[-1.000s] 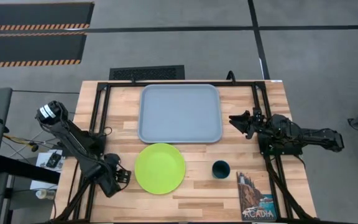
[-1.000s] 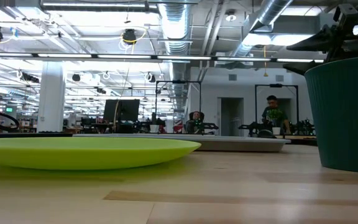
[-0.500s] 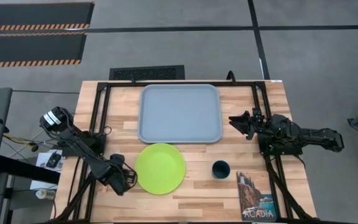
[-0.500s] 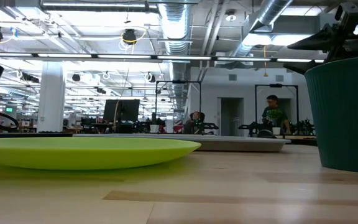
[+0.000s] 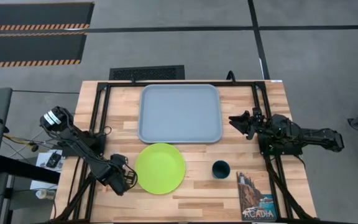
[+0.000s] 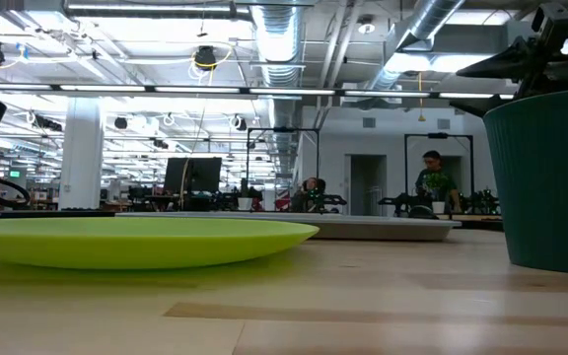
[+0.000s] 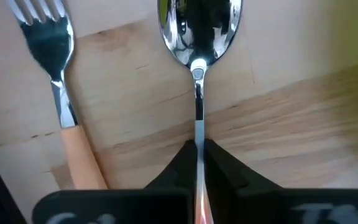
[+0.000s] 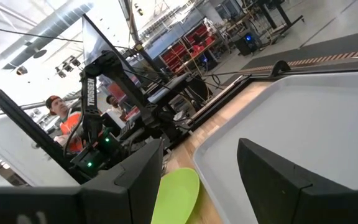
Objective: Pick and place plate/cup/fork/spoon on tray
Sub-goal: Put the orange spoon on the gray tray
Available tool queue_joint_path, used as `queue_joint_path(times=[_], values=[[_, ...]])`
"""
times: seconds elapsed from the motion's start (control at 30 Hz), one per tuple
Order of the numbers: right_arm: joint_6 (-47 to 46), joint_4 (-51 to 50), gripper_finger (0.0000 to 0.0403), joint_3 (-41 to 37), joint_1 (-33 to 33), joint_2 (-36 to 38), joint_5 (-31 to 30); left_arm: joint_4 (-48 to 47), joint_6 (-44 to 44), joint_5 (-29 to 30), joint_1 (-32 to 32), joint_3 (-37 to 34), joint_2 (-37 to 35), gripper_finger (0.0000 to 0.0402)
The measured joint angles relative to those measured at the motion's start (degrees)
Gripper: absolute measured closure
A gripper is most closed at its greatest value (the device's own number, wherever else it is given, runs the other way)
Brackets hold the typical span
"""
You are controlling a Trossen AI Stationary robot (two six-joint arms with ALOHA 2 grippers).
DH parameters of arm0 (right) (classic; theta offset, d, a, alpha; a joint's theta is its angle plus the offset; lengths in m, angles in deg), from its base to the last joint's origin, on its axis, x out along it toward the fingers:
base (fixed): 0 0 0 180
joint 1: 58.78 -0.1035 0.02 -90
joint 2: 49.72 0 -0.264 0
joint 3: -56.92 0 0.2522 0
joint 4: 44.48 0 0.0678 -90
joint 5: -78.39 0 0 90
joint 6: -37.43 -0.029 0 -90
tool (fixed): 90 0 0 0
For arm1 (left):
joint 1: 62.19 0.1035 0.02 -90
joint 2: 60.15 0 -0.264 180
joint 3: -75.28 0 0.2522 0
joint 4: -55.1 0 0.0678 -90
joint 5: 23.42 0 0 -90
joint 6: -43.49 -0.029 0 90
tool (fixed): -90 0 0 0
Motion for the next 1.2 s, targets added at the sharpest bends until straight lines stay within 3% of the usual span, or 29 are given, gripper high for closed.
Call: queue_joint_path(times=[0.33, 0.67, 0.9, 1.07, 1.2], values=[[0.0, 0.1, 0.017, 0.0, 0.0, 0.0, 0.0, -4.5, 2.8, 6.9, 1.1, 3.5, -2.7, 0.0401], [0.0, 0.1, 0.017, 0.0, 0.0, 0.0, -0.1, -10.2, -2.4, 12.7, 7.2, 6.4, -8.1, 0.0401], [0.0, 0.0, 0.017, 0.0, 0.0, 0.0, -0.1, -11.9, -14.1, 17.7, 17.5, 7.0, -14.0, 0.0401], [0.0, -0.2, 0.017, 0.0, 0.0, 0.0, -0.1, -12.1, -26.9, 22.7, 29.0, 7.0, -17.0, 0.0401], [0.0, -0.2, 0.017, 0.0, 0.0, 0.0, -0.2, -6.5, -41.1, 25.1, 39.7, 7.0, -17.9, 0.0401]])
